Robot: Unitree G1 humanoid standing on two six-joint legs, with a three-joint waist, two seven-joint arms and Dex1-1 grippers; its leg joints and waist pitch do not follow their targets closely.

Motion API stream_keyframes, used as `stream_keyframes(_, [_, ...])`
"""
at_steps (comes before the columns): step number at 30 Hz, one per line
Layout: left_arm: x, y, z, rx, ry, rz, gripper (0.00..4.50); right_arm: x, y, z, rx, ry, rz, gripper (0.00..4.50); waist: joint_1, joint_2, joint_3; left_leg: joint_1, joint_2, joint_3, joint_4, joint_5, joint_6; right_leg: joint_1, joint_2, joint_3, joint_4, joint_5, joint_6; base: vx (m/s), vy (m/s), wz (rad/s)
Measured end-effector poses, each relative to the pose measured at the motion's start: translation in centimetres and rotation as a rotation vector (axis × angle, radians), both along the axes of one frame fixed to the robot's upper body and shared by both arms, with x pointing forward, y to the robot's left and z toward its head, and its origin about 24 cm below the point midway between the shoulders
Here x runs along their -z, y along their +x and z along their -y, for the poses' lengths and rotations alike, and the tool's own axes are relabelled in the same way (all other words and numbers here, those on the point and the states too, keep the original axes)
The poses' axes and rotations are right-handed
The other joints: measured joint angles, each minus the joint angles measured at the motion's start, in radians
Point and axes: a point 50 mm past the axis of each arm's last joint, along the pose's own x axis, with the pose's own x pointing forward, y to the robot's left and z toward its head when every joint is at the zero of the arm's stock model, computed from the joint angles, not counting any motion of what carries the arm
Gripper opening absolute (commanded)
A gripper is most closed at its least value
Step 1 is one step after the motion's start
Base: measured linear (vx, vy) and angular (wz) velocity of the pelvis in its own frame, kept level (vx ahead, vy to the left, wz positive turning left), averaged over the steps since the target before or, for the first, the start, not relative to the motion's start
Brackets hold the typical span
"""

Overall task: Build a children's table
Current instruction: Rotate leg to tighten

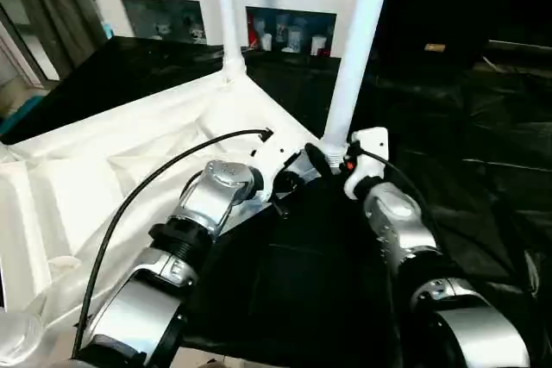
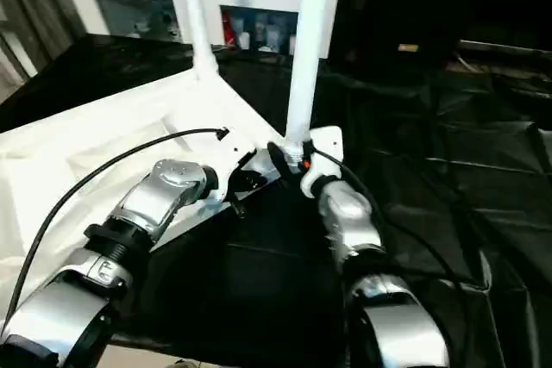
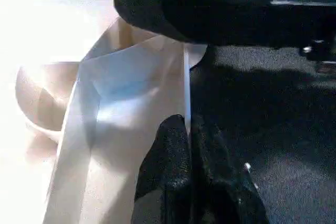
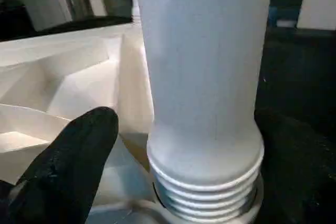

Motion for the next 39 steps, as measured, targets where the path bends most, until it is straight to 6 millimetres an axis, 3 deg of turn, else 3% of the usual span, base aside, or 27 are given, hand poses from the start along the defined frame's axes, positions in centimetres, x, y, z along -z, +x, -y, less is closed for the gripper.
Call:
stream_keyframes(6, [0.0, -0.3, -0.6, 0.06, 0.01, -0.002, 0.0, -0.6, -0.5, 2.1, -0.034, 0.008, 0.03, 4.36, 0.008, 0.0, 0.0, 0.0, 0.0, 0.0, 0.0, 0.0, 0.0, 0.0, 0.0, 0.0, 0.001, 0.0, 0.0, 0.0, 0.0, 0.0])
stream_keyframes(12, [0.2, -1.1, -2.1, 0.197, 0.031, 0.015, 0.0, -0.9, -3.4, 4.0, -0.357, -0.003, -0.031, 4.36, 0.02, 0.001, 0.0, 0.0, 0.0, 0.0, 0.001, 0.001, 0.001, 0.0, 0.0, 0.0, 0.001, 0.0, 0.0, 0.0, 0.0, 0.0])
stream_keyframes(20, [0.5, -2.7, -3.9, 0.378, 0.029, -0.004, 0.0, -1.8, -5.7, 5.7, -0.573, -0.129, -0.073, 4.36, 0.037, 0.003, 0.001, 0.002, 0.002, 0.0, 0.004, 0.001, 0.001, 0.001, 0.0, 0.0, 0.005, 0.0, 0.0, 0.0, 0.0, 0.0])
stream_keyframes(26, [0.6, -3.9, -4.1, 0.518, 0.035, -0.019, 0.0, -2.1, -6.7, 5.4, -0.683, -0.217, -0.103, 4.36, 0.056, 0.004, 0.002, 0.001, 0.002, 0.001, 0.005, 0.003, -0.001, 0.002, -0.001, 0.0, 0.005, 0.0, 0.0, 0.0, 0.0, 0.0])
stream_keyframes(31, [0.6, -4.1, -3.9, 0.538, 0.035, -0.02, 0.0, -1.9, -7.1, 5.2, -0.716, -0.231, -0.111, 4.36, 0.057, 0.004, 0.002, 0.001, 0.003, 0.004, 0.005, 0.003, -0.002, 0.004, -0.002, 0.0, 0.005, 0.0, 0.0, 0.0, 0.0, 0.0])
stream_keyframes(33, [0.6, -4.1, -4.0, 0.54, 0.036, -0.022, 0.0, -1.9, -7.1, 5.1, -0.727, -0.242, -0.116, 4.1, 0.057, 0.004, 0.002, 0.001, 0.003, 0.004, 0.005, 0.003, -0.002, 0.003, -0.002, 0.0, 0.005, 0.0, 0.0, 0.0, 0.0, 0.0])
stream_keyframes(36, [0.6, -4.1, -4.0, 0.542, 0.035, -0.023, 0.0, -1.8, -7.2, 4.9, -0.734, -0.256, -0.127, 4.1, 0.057, 0.004, 0.002, 0.001, 0.003, 0.004, 0.005, 0.003, -0.002, 0.003, -0.002, 0.0, 0.005, 0.0, 0.0, 0.0, 0.0, 0.0])
stream_keyframes(37, [0.6, -4.1, -4.0, 0.542, 0.035, -0.023, 0.0, -1.8, -7.2, 4.9, -0.735, -0.258, -0.128, 3.8, 0.058, 0.004, 0.001, 0.001, 0.003, 0.004, 0.005, 0.003, -0.002, 0.003, -0.002, 0.0, 0.005, 0.0, 0.0, 0.0, 0.0, 0.0])
stream_keyframes(39, [0.6, -4.1, -4.0, 0.544, 0.034, -0.023, 0.0, -1.8, -7.1, 4.9, -0.733, -0.263, -0.129, 3.7, 0.058, 0.004, 0.001, 0.001, 0.004, 0.004, 0.005, 0.003, -0.002, 0.003, -0.002, 0.0, 0.005, 0.0, 0.0, 0.0, 0.0, 0.0])
